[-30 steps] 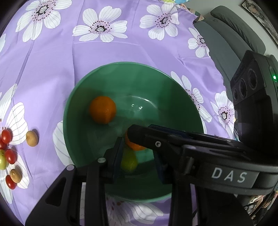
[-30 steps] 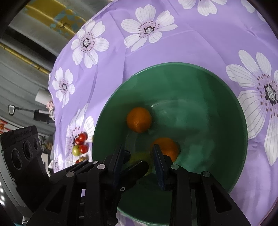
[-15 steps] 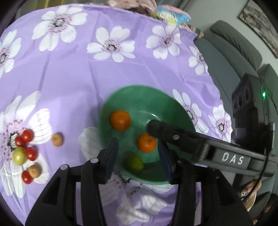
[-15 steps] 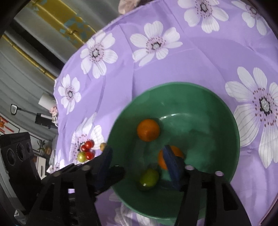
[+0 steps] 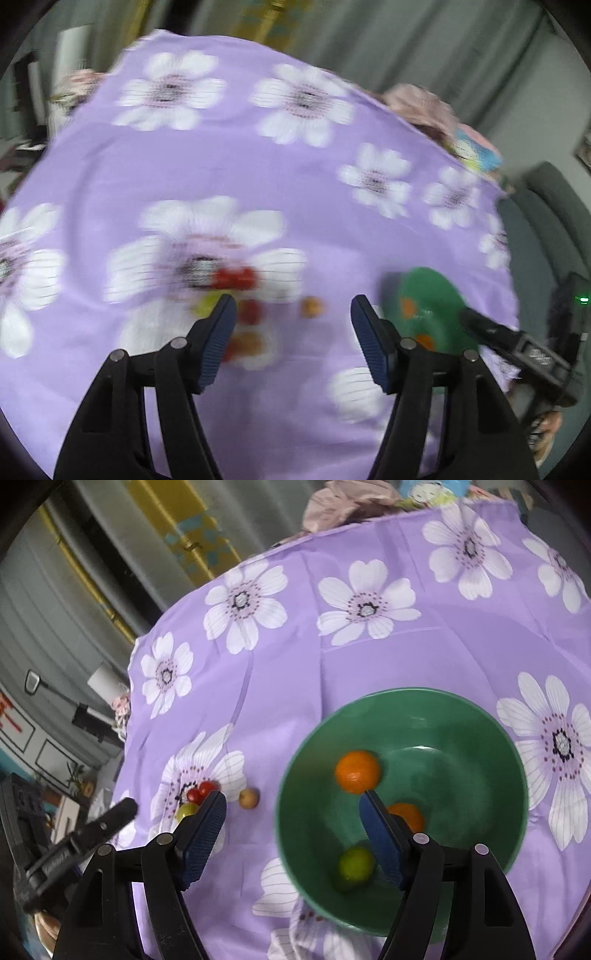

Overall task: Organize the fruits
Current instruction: 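Move the right gripper back to the fruit cluster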

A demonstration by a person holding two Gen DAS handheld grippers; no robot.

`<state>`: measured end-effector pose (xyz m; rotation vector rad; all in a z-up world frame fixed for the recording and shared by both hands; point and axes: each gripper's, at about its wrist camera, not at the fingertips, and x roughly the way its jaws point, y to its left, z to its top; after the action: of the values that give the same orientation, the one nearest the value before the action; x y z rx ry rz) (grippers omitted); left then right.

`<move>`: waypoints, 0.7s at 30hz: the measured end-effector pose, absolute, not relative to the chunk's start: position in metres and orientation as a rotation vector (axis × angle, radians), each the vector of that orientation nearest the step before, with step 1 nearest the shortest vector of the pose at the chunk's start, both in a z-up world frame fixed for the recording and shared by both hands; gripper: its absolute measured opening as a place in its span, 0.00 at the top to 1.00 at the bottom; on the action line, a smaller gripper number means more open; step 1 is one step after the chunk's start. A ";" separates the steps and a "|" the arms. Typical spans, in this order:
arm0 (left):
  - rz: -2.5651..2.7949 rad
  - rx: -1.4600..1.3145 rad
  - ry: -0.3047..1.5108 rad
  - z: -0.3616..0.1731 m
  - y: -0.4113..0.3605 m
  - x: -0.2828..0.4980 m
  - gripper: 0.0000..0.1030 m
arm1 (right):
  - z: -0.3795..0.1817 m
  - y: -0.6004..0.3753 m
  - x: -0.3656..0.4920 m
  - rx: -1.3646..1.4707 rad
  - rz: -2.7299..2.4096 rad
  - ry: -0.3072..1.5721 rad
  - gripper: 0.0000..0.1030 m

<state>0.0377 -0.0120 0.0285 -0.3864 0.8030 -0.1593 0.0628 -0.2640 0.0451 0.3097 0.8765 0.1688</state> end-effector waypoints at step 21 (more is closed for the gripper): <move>0.008 -0.502 0.903 -0.020 0.079 -0.016 0.33 | -0.021 -0.069 0.130 0.007 0.322 1.150 0.40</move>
<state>-0.0161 0.0791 -0.0201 -0.5023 0.9025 0.0080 0.1303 -0.0693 -0.0215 0.0065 1.1500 0.3224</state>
